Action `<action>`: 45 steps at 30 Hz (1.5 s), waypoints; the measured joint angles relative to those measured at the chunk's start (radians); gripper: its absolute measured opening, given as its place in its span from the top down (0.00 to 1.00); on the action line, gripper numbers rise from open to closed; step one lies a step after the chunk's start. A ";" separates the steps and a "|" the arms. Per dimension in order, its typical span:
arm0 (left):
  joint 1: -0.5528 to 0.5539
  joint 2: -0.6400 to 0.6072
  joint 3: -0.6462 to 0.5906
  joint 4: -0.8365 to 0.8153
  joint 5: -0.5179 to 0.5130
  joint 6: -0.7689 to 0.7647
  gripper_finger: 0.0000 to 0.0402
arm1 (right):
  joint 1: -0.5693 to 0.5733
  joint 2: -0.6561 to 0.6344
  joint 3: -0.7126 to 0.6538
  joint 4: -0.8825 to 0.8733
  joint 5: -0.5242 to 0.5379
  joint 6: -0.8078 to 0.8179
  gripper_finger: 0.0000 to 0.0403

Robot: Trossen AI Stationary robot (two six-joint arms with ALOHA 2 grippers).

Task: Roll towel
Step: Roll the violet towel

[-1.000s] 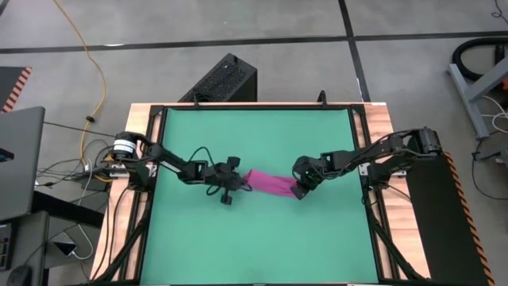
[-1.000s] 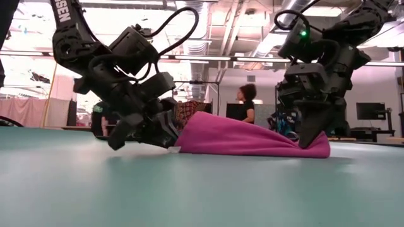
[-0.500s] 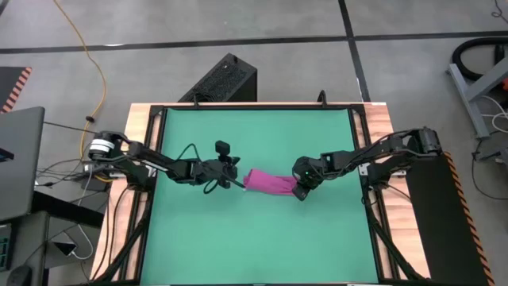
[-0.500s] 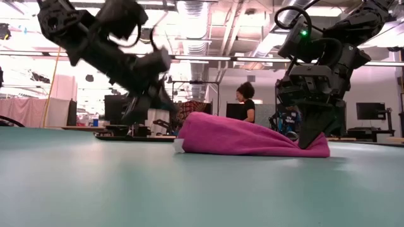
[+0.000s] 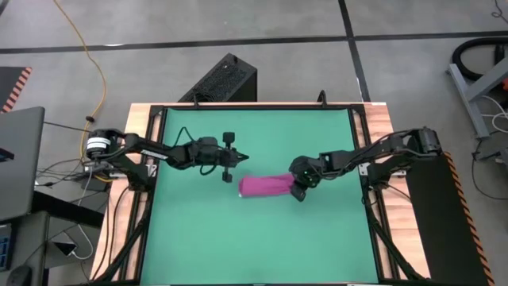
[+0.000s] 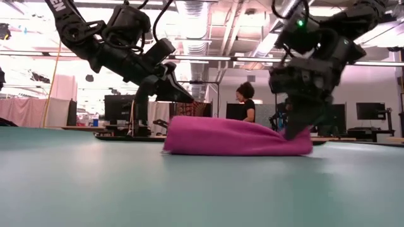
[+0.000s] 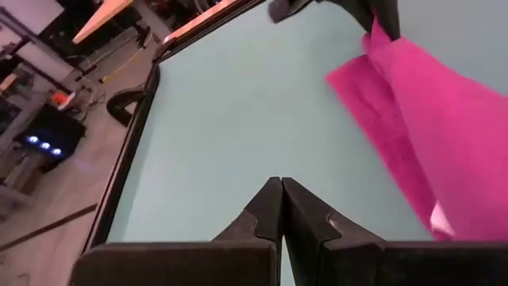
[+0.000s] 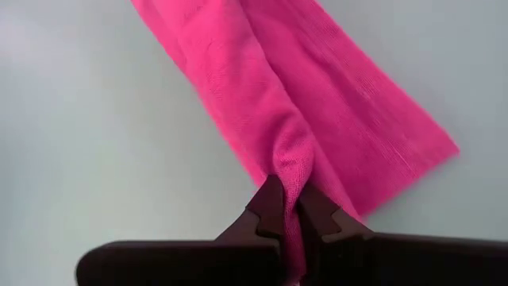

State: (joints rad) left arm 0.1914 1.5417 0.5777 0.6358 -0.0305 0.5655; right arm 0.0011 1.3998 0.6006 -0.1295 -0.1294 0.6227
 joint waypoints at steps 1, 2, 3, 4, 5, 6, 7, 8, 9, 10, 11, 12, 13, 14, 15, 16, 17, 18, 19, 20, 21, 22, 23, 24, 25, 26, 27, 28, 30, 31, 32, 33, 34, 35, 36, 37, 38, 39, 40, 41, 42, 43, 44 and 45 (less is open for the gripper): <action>-0.002 0.000 0.000 -0.003 0.009 0.002 1.00 | 0.003 0.000 0.015 0.000 0.005 -0.022 0.95; -0.005 0.000 0.001 -0.010 0.026 0.001 1.00 | 0.008 0.000 0.030 0.000 0.008 -0.042 0.95; -0.008 0.000 0.001 -0.019 0.043 -0.003 1.00 | 0.012 0.000 0.047 -0.002 0.008 -0.060 0.95; -0.010 0.000 0.001 -0.031 0.054 -0.009 1.00 | 0.016 0.000 0.063 -0.006 0.008 -0.077 0.95; -0.014 0.000 0.001 -0.043 0.057 -0.012 1.00 | 0.022 0.000 0.078 -0.012 0.007 -0.093 0.95; -0.016 0.000 0.001 -0.052 0.057 -0.015 1.00 | 0.028 0.000 0.093 -0.026 0.005 -0.104 0.95; -0.019 0.000 0.001 -0.057 0.056 -0.023 1.00 | 0.035 0.000 0.107 -0.044 0.004 -0.114 0.95; -0.023 0.000 0.001 -0.058 0.056 -0.028 1.00 | 0.041 0.000 0.119 -0.061 0.004 -0.120 0.95; -0.028 0.000 0.001 -0.057 0.056 -0.029 1.00 | 0.046 0.000 0.127 -0.071 0.004 -0.123 0.95; -0.034 0.000 0.001 -0.055 0.056 -0.029 1.00 | 0.048 0.000 0.132 -0.079 0.003 -0.124 0.95; -0.042 0.000 0.001 -0.053 0.057 -0.029 1.00 | 0.050 0.000 0.133 -0.078 0.003 -0.124 0.95; -0.049 0.000 0.001 -0.050 0.058 -0.029 1.00 | 0.049 0.000 0.133 -0.079 0.003 -0.123 0.95; -0.054 0.000 0.001 -0.049 0.061 -0.029 1.00 | 0.047 0.000 0.133 -0.082 0.003 -0.122 0.95; -0.057 0.000 0.002 -0.049 0.062 -0.030 1.00 | 0.044 0.000 0.133 -0.086 0.003 -0.121 0.95; -0.061 -0.001 0.002 -0.050 0.060 -0.030 1.00 | 0.041 0.000 0.133 -0.092 0.003 -0.120 0.95; -0.064 -0.001 0.002 -0.055 0.060 -0.031 1.00 | 0.039 0.000 0.133 -0.100 0.003 -0.120 0.95; -0.067 -0.001 0.002 -0.063 0.058 -0.035 1.00 | 0.035 0.000 0.133 -0.108 0.003 -0.118 0.95; -0.070 -0.001 0.002 -0.069 0.057 -0.040 1.00 | 0.031 0.000 0.133 -0.115 0.003 -0.116 0.95; -0.075 -0.001 0.002 -0.076 0.058 -0.049 1.00 | 0.026 0.000 0.133 -0.118 0.002 -0.115 0.95; -0.078 -0.001 0.002 -0.080 0.058 -0.055 1.00 | 0.021 0.000 0.133 -0.121 -0.002 -0.112 0.95; -0.081 -0.001 0.002 -0.080 0.059 -0.059 1.00 | 0.015 0.000 0.133 -0.123 -0.004 -0.106 0.95; -0.087 -0.001 0.002 -0.080 0.059 -0.061 1.00 | 0.009 0.000 0.133 -0.127 -0.004 -0.103 0.95; -0.093 -0.001 0.002 -0.078 0.059 -0.061 1.00 | 0.005 0.000 0.133 -0.130 -0.004 -0.101 0.95; -0.099 -0.001 0.002 -0.075 0.055 -0.059 1.00 | 0.001 0.000 0.133 -0.130 -0.004 -0.100 0.95; -0.107 -0.001 0.002 -0.071 0.047 -0.057 1.00 | -0.003 0.000 0.133 -0.130 -0.004 -0.100 0.95; -0.115 -0.001 0.002 -0.063 0.042 -0.055 1.00 | -0.007 0.000 0.133 -0.129 -0.004 -0.100 0.95; -0.122 -0.001 0.002 -0.055 0.037 -0.055 1.00 | -0.012 0.000 0.133 -0.129 -0.004 -0.100 0.95; -0.128 -0.002 0.002 -0.050 0.034 -0.055 1.00 | -0.013 0.001 0.133 -0.130 -0.004 -0.100 0.95; -0.139 -0.002 0.002 -0.045 0.033 -0.055 1.00 | -0.020 0.012 0.133 -0.128 -0.004 -0.100 0.95; -0.144 -0.002 0.002 -0.043 0.033 -0.056 1.00 | -0.024 0.016 0.133 -0.130 -0.004 -0.100 0.95; -0.149 -0.002 0.002 -0.041 0.029 -0.055 1.00 | -0.027 0.025 0.133 -0.132 -0.004 -0.100 0.95; -0.156 -0.002 0.002 -0.039 0.015 -0.055 1.00 | -0.031 0.035 0.133 -0.129 -0.004 -0.100 0.95; -0.163 -0.004 0.002 -0.038 0.002 -0.055 1.00 | -0.033 0.045 0.133 -0.128 -0.007 -0.100 0.95; -0.172 -0.006 0.005 -0.041 -0.005 -0.054 1.00 | -0.036 0.055 0.133 -0.128 -0.007 -0.100 0.95; -0.182 -0.006 0.015 -0.048 -0.005 -0.053 1.00 | -0.037 0.067 0.133 -0.125 -0.007 -0.100 0.95; -0.193 -0.006 0.028 -0.051 -0.005 -0.053 1.00 | -0.037 0.075 0.133 -0.120 -0.007 -0.100 0.95; -0.204 -0.007 0.043 -0.065 -0.004 -0.052 1.00 | -0.037 0.081 0.133 -0.117 -0.007 -0.100 0.95; -0.218 -0.007 0.060 -0.086 0.000 -0.052 1.00 | -0.037 0.084 0.133 -0.117 -0.007 -0.100 0.95; -0.233 -0.007 0.079 -0.113 0.011 -0.051 1.00 | -0.037 0.088 0.133 -0.115 -0.006 -0.100 0.95; -0.248 -0.007 0.097 -0.145 0.022 -0.044 1.00 | -0.037 0.091 0.133 -0.117 -0.007 -0.100 0.95; -0.265 -0.007 0.114 -0.176 0.025 -0.031 1.00 | -0.038 0.092 0.133 -0.119 -0.006 -0.100 0.95; -0.280 -0.007 0.131 -0.207 0.023 -0.016 1.00 | -0.041 0.093 0.133 -0.122 -0.007 -0.100 0.95; -0.295 -0.005 0.144 -0.231 0.018 -0.002 1.00 | -0.043 0.093 0.133 -0.122 -0.007 -0.100 0.95; -0.307 -0.003 0.153 -0.246 0.015 0.007 1.00 | -0.043 0.093 0.133 -0.120 -0.006 -0.100 0.95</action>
State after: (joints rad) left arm -0.1157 1.5383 0.7304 0.3903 -0.0152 0.5722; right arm -0.0422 1.4925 0.7334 -0.2493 -0.1356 0.5232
